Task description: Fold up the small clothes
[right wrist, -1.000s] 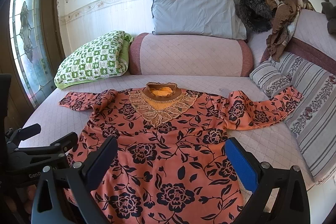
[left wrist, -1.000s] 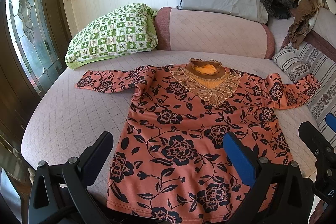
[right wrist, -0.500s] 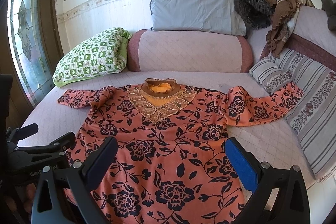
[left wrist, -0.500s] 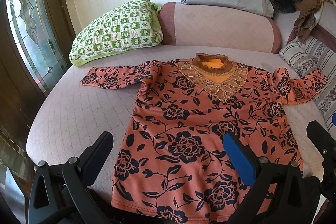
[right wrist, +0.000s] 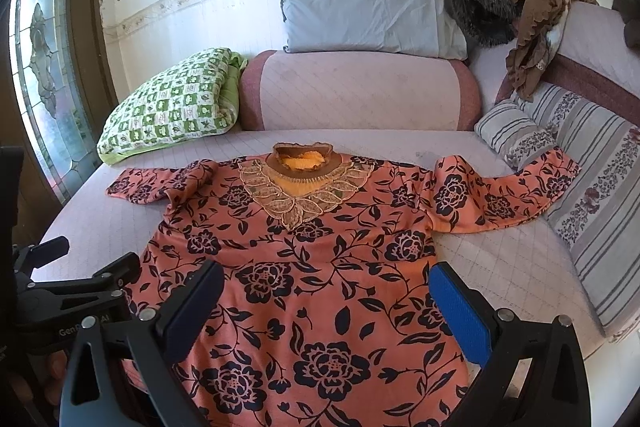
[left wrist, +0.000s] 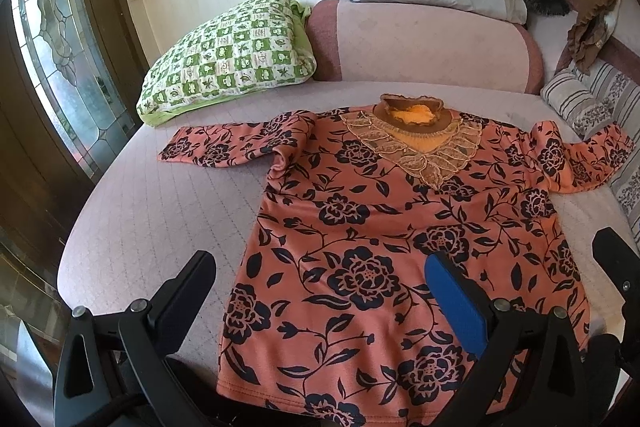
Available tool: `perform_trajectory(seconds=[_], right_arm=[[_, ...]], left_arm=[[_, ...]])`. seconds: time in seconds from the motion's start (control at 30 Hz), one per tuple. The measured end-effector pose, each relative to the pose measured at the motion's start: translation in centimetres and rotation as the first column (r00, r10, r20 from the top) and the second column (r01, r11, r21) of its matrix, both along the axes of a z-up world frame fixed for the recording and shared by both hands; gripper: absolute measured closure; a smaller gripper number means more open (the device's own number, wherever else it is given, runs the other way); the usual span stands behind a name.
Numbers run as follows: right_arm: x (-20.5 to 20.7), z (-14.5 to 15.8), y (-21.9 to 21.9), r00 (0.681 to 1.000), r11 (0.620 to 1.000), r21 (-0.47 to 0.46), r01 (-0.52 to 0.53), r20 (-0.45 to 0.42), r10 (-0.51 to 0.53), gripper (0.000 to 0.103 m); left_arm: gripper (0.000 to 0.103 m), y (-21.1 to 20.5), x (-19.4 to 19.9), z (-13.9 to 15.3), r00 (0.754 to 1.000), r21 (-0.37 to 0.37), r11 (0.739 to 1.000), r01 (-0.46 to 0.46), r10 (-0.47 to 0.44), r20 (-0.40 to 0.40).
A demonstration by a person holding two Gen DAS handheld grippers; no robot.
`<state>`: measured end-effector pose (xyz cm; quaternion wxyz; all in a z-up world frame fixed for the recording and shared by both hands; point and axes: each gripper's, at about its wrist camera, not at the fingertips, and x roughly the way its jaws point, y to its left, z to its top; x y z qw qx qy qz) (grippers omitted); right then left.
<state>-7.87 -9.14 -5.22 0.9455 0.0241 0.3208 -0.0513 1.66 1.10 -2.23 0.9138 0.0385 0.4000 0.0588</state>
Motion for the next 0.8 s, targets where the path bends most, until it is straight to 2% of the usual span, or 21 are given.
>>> perform_trajectory(seconds=[0.6, 0.7, 0.8], right_arm=[[1.7, -2.0, -0.6, 0.999, 1.000, 0.030, 0.006, -0.044, -0.004, 0.000], [2.1, -2.4, -0.8, 0.999, 0.999, 0.037, 0.006, -0.054, -0.004, 0.000], [2.6, -2.9, -1.4, 0.998, 0.999, 0.050, 0.002, -0.064, 0.001, 0.000]], left_arm=[[0.000, -0.5, 1.2, -1.1, 1.000, 0.091, 0.996, -0.026, 0.026, -0.006], [0.000, -0.4, 1.6, -1.4, 0.999, 0.081, 0.996, -0.020, 0.022, -0.024], [0.000, -0.1, 2.4, -2.1, 0.998, 0.031, 1.000, 0.000, 0.002, -0.060]])
